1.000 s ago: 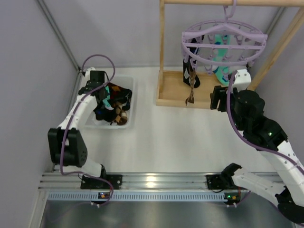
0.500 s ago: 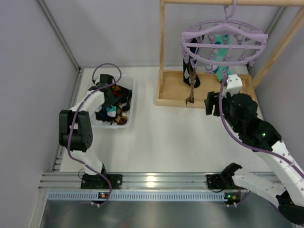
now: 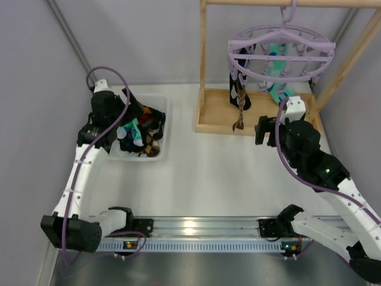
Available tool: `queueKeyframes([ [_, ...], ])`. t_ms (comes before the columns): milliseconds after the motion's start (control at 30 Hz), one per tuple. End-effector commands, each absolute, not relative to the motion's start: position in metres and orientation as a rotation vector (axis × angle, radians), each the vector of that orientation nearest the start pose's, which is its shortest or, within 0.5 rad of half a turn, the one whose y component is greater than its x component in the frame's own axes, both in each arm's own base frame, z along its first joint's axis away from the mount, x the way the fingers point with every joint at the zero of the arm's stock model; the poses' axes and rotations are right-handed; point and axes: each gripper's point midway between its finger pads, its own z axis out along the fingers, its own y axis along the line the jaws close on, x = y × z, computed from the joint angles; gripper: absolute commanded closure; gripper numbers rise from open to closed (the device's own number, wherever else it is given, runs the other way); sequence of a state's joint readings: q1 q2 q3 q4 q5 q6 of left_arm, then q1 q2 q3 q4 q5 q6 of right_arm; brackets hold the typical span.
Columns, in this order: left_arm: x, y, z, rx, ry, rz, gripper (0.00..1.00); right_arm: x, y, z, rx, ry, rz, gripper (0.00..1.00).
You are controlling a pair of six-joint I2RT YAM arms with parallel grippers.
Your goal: Remove the socks clipped to the hanger
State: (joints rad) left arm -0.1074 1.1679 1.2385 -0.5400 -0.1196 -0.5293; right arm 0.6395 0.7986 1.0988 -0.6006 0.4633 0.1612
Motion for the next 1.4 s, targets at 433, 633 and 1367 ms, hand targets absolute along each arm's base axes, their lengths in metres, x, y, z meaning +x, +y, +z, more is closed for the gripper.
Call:
queueKeyframes([
  [433, 0.272, -0.329, 0.349, 0.41, 1.548, -0.73, 0.02, 0.244, 0.101, 0.335, -0.037, 1.747, 0.258, 0.15],
  [633, 0.298, -0.398, 0.317, 0.48, 1.509, -0.673, 0.02, 0.219, 0.085, 0.341, -0.037, 1.734, 0.284, 0.15],
  [1367, 0.395, -0.455, 0.254, 0.336, 1.572, -0.486, 1.0, 0.214, 0.103, 0.37, -0.103, 1.631, 0.408, 0.15],
])
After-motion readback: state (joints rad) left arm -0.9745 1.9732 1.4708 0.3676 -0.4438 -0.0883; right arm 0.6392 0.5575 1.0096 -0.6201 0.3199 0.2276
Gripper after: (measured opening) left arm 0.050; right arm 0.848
